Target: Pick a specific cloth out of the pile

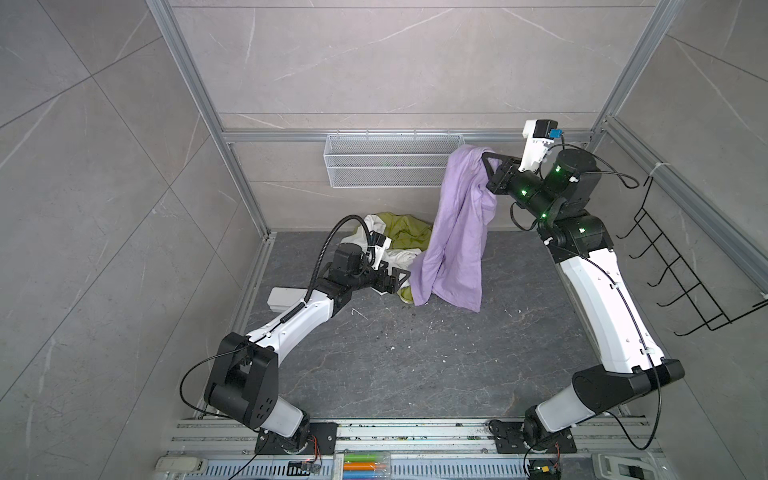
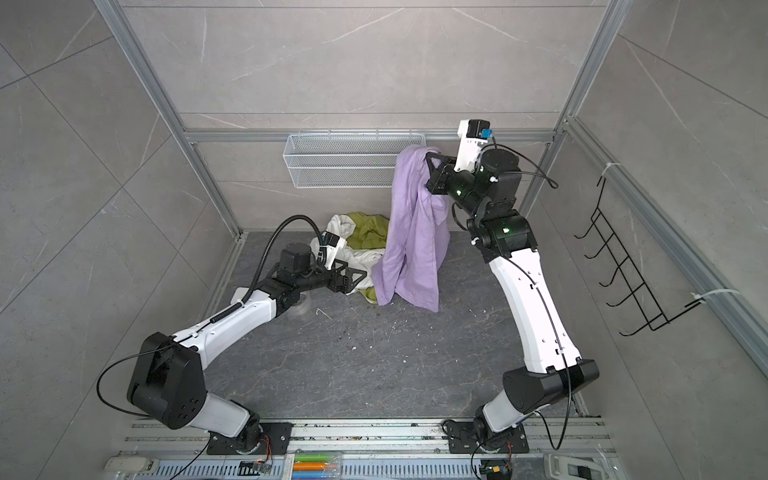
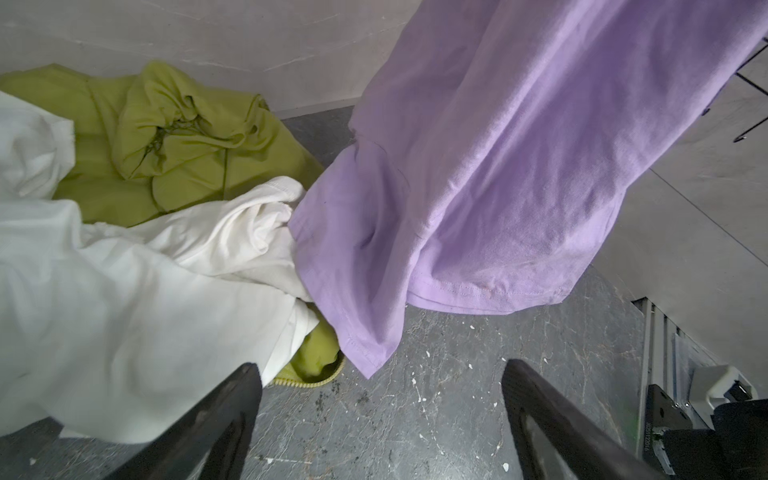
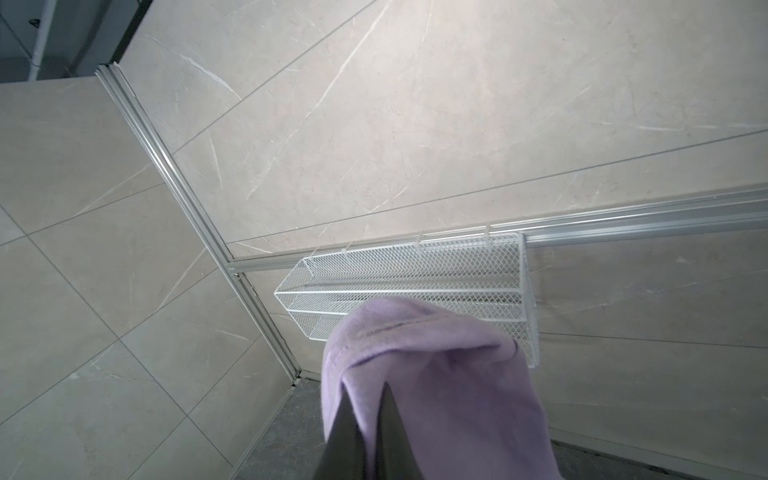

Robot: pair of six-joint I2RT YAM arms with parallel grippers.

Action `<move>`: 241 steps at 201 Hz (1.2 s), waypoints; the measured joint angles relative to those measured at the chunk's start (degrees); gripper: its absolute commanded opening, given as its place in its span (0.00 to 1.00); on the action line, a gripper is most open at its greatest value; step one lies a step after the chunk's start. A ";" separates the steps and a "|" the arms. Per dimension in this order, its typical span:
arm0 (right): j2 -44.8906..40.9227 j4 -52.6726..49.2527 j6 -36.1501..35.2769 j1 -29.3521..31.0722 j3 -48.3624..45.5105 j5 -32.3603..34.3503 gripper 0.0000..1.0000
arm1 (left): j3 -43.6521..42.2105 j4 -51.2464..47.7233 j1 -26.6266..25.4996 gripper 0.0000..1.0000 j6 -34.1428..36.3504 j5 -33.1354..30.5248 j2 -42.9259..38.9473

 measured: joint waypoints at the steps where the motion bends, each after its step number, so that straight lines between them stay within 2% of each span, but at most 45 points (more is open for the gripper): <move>1: 0.00 -0.07 0.00 0.00 0.09 -0.11 0.00 | 0.00 0.07 -0.09 0.94 0.00 0.11 0.00; 29: -0.07 -1.46 1.11 0.39 3.58 -3.30 0.00 | 0.00 1.57 -1.70 0.96 0.17 1.29 -0.11; 72: -0.70 -2.40 2.56 1.88 3.78 -6.69 0.00 | 0.00 4.63 -5.40 0.99 2.25 2.12 -1.18; 117: -0.68 -2.84 4.24 2.34 3.76 -9.22 0.00 | 0.48 9.35 -9.18 1.00 5.99 2.36 -1.18; 160: -0.68 -3.23 4.79 2.91 4.00 -10.62 0.00 | 0.61 14.10 -10.40 1.00 8.02 2.71 -0.94; 241: -0.61 -3.61 5.62 4.11 5.77 -11.23 0.00 | 0.76 23.85 -12.81 1.00 7.56 -4.85 2.64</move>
